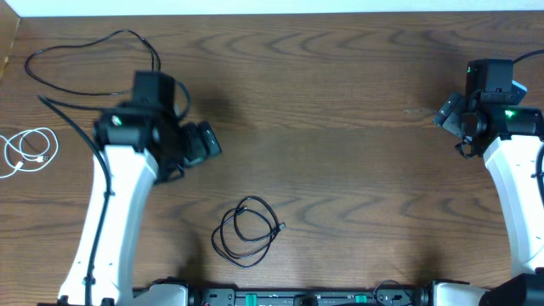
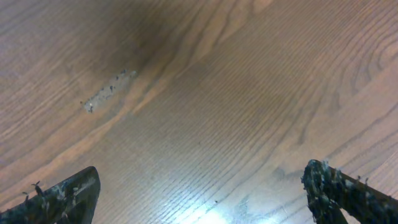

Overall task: Untangle cables
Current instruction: 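Move the left gripper to the remaining black cable in the center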

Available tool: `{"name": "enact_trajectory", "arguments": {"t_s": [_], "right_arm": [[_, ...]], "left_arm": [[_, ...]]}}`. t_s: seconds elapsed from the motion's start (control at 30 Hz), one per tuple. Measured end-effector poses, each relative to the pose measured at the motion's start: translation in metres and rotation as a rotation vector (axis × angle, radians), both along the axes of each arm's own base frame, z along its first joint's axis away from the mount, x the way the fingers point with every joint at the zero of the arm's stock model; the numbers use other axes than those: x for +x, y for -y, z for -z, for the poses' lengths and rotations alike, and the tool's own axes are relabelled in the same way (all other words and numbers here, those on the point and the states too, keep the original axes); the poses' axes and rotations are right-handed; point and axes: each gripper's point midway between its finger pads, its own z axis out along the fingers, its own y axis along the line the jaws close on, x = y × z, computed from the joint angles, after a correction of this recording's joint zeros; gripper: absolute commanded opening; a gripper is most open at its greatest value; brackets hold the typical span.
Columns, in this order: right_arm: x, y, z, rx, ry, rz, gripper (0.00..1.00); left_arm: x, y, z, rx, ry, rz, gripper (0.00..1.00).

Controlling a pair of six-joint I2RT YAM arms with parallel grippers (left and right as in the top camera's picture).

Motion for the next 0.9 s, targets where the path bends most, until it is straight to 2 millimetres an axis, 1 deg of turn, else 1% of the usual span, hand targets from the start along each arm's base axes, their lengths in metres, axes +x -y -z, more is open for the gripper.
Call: {"name": "enact_trajectory", "arguments": {"t_s": [0.07,0.17,0.23,0.3,0.43,0.57,0.7,0.8,0.9], "right_arm": [[0.000,0.000,0.000,0.000,-0.002,0.000,0.99],[0.000,0.000,0.000,0.000,-0.003,0.000,0.99],[0.000,0.000,0.000,0.000,-0.002,0.000,0.99],[0.000,0.000,0.000,0.000,-0.002,0.000,0.99],[0.000,0.000,0.000,0.000,-0.002,0.000,0.99],[0.000,0.000,0.000,0.000,-0.002,0.000,0.99],[0.000,0.000,0.000,0.000,-0.002,0.000,0.99],[0.000,0.000,0.000,0.000,-0.002,0.000,0.99],[0.000,0.000,0.000,0.000,-0.002,0.000,0.99]], "left_arm": [[-0.017,0.007,0.023,0.010,-0.060,0.012,0.99],[-0.046,0.017,0.064,0.026,-0.188,0.051,1.00],[-0.062,0.022,0.084,0.025,-0.252,0.066,0.99],[-0.074,0.027,0.098,0.017,-0.293,0.085,0.97],[-0.082,0.036,0.111,0.004,-0.302,0.120,0.93],[-0.086,0.046,0.119,0.000,-0.291,0.176,0.93],[-0.089,0.055,0.133,-0.001,-0.263,0.241,0.93],[-0.094,0.055,0.145,-0.002,-0.262,0.249,0.93],[-0.099,0.051,0.153,0.010,-0.269,0.243,0.93]]}}
